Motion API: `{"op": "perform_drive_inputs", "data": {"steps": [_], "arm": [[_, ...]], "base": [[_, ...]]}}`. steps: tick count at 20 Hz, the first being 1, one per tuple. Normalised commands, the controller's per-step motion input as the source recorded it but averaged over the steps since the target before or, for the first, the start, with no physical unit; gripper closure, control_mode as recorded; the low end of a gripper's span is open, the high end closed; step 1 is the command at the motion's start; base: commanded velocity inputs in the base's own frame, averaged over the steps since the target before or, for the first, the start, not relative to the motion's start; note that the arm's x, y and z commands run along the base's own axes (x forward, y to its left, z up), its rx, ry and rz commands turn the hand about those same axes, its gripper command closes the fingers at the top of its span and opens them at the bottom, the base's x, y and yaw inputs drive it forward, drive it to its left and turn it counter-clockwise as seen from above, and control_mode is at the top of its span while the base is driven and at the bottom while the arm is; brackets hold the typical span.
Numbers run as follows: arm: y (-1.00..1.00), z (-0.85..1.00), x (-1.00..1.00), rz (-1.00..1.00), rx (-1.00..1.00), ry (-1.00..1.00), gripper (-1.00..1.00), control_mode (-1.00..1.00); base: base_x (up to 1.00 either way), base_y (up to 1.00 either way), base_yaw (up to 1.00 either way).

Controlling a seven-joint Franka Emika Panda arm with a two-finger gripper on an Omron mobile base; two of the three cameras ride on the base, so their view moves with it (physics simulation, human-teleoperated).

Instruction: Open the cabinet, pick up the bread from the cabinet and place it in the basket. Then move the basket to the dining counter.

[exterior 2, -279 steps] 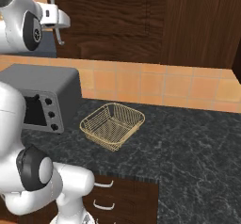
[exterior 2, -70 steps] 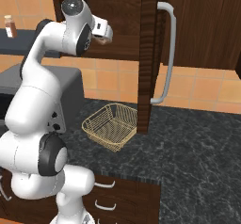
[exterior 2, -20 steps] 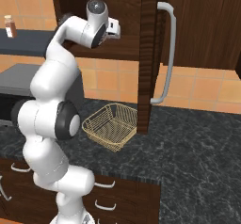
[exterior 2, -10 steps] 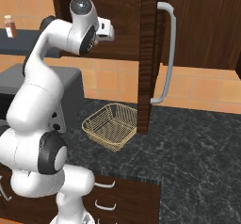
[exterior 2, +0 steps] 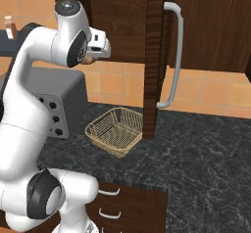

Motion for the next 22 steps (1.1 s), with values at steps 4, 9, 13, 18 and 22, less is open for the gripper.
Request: {"op": "perform_drive_inputs", "data": {"steps": [4,9,13,18,22], "arm": [[-0.01,-0.39,-1.0,0.0,-0.05,0.25,1.0,-1.0],[0.0,-0.85,-0.73,-0.03,-0.06,0.33,1.0,-1.0],[-0.07,-0.99,-0.05,0.0,-0.03,0.16,1.0,-1.0],[-0.18,-0.94,0.18,0.0,0.0,0.08,1.0,-1.0],[-0.01,-0.8,0.62,0.01,0.0,0.0,1.0,-1.0]], "base": [[0.0,0.0,0.0],[0.0,0.0,0.0],[0.0,0.0,0.0],[0.0,0.0,0.0],[0.0,0.0,0.0]]}}
